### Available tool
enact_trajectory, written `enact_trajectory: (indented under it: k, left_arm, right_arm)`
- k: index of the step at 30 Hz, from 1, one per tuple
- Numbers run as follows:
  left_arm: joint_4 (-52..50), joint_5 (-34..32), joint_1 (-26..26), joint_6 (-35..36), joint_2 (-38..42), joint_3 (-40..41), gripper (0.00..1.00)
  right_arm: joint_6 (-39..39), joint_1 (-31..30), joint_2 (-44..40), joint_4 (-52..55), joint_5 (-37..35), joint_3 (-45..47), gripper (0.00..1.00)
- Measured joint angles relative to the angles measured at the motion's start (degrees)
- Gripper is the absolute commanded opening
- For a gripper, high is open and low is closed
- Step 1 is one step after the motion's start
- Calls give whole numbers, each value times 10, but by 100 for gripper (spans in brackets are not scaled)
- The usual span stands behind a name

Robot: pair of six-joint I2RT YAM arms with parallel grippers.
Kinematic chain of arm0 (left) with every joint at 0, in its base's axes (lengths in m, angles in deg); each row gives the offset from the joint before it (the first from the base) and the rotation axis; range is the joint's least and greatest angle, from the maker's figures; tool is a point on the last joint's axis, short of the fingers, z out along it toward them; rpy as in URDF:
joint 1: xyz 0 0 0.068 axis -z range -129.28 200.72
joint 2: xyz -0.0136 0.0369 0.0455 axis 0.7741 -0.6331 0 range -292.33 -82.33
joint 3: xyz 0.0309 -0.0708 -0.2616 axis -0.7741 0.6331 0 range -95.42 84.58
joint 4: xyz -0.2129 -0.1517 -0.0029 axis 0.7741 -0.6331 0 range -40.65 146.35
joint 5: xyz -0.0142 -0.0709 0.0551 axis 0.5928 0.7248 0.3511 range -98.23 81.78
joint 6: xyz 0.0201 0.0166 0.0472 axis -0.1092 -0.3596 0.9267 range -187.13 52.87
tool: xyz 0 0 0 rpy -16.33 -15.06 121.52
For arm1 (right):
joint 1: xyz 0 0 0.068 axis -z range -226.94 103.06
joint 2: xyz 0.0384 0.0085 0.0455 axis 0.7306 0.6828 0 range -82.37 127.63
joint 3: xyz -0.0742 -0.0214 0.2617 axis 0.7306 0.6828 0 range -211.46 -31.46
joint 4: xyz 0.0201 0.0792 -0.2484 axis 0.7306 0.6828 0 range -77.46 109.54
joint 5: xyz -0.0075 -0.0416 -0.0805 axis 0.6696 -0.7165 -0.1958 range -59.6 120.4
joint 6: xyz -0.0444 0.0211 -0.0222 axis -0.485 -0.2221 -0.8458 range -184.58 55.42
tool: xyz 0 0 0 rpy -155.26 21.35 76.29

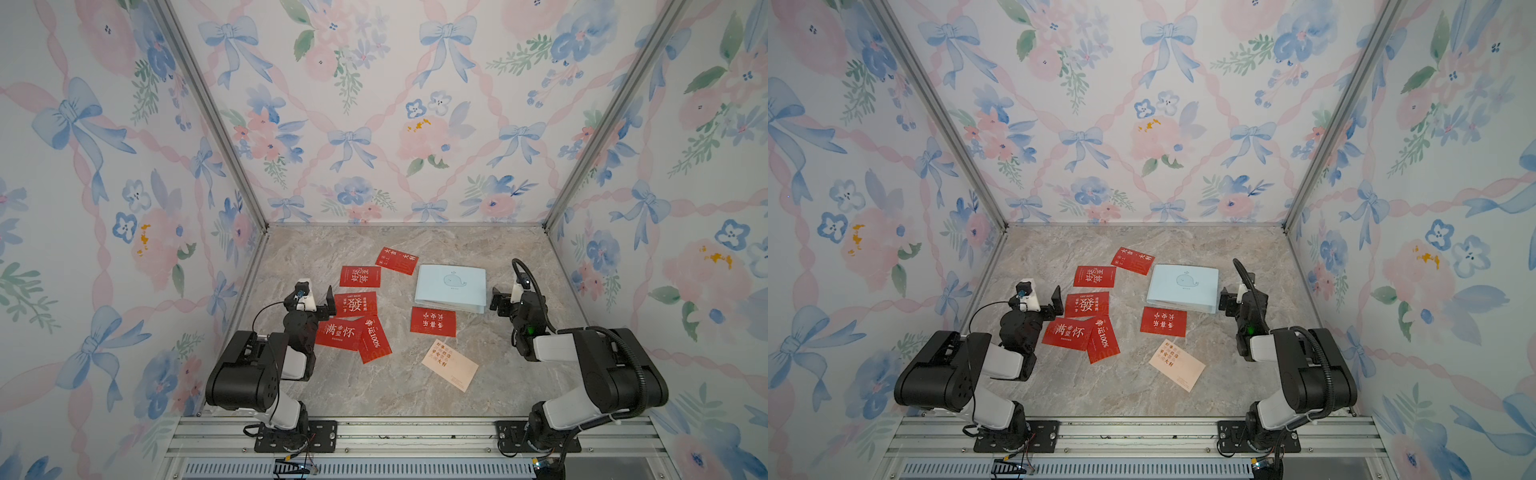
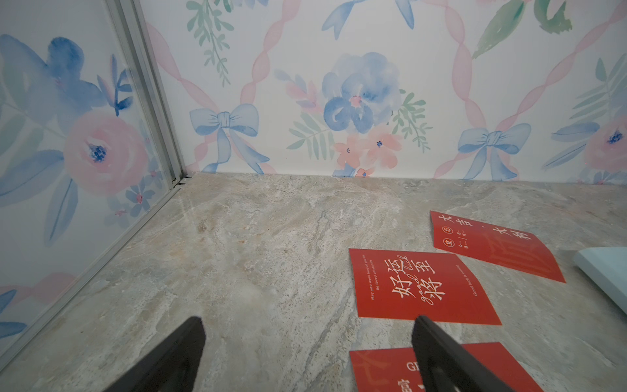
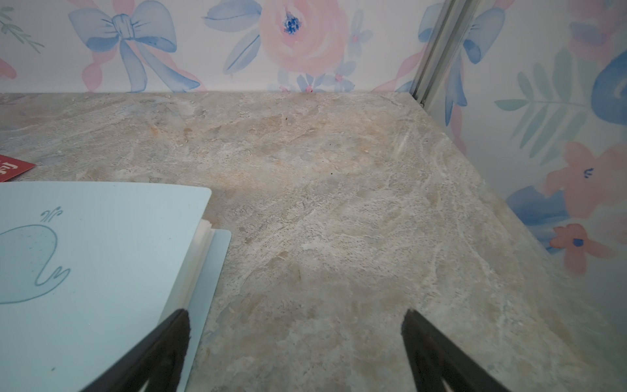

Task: Place the photos into the photo albums
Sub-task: Move the photo album to the center of the board.

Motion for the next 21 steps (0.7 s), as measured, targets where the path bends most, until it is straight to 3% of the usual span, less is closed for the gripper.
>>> enact_trajectory:
  k: [21]
  left_arm:
    - [-3, -39, 2, -3, 4, 0, 98]
  right_arm:
    - [0, 0, 0, 0, 1, 0, 97]
